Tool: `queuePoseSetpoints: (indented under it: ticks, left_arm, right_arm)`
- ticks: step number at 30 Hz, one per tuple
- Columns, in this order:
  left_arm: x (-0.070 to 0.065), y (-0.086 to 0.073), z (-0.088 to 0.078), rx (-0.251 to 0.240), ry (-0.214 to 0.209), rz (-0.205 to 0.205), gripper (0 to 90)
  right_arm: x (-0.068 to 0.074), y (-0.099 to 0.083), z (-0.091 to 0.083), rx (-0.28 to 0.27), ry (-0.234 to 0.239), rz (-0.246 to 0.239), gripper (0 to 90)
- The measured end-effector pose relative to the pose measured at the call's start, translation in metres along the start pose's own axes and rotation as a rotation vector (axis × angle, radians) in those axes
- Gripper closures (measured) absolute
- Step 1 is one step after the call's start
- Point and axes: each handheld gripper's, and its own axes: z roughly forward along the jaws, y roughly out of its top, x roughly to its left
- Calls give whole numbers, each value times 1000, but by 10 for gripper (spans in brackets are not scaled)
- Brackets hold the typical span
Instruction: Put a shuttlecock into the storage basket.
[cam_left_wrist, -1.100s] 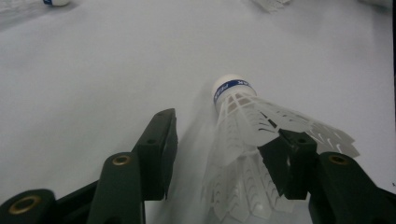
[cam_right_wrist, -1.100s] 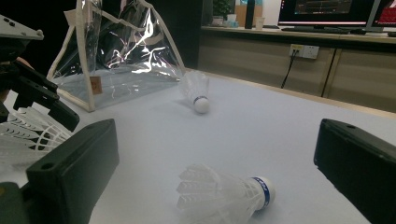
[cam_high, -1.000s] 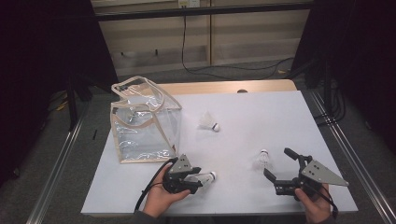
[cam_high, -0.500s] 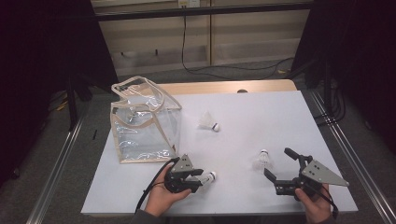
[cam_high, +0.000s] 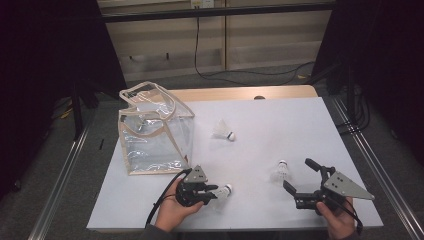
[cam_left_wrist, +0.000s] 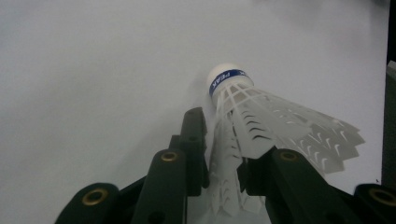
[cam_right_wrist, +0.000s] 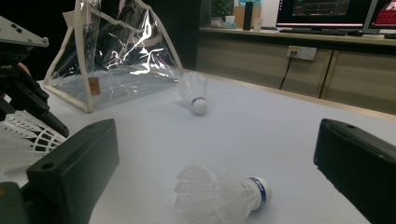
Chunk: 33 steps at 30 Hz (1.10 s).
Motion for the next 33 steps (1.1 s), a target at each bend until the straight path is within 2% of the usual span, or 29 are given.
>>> queuePoseSetpoints:
  ticks: [8, 13, 15, 16, 18, 33]
  left_arm:
    - [-1, 1, 2, 22, -22, -14, 804]
    - [-1, 3, 0, 48, -21, -50, 835]
    - [-1, 3, -1, 50, -21, -76, 847]
    - [-1, 3, -2, 52, -32, -98, 864]
    - [0, 3, -2, 56, -39, -105, 872]
    - [2, 16, -14, 26, -89, -189, 898]
  right_arm:
    - [1, 0, 0, 1, 2, 3, 0]
    - [0, 0, 0, 0, 0, -2, 0]
    - [0, 0, 0, 0, -1, 1, 0]
    - [0, 0, 0, -3, -6, 0, 0]
    - [0, 0, 0, -3, -5, -1, 0]
    - [-1, 0, -3, -5, -6, 0, 0]
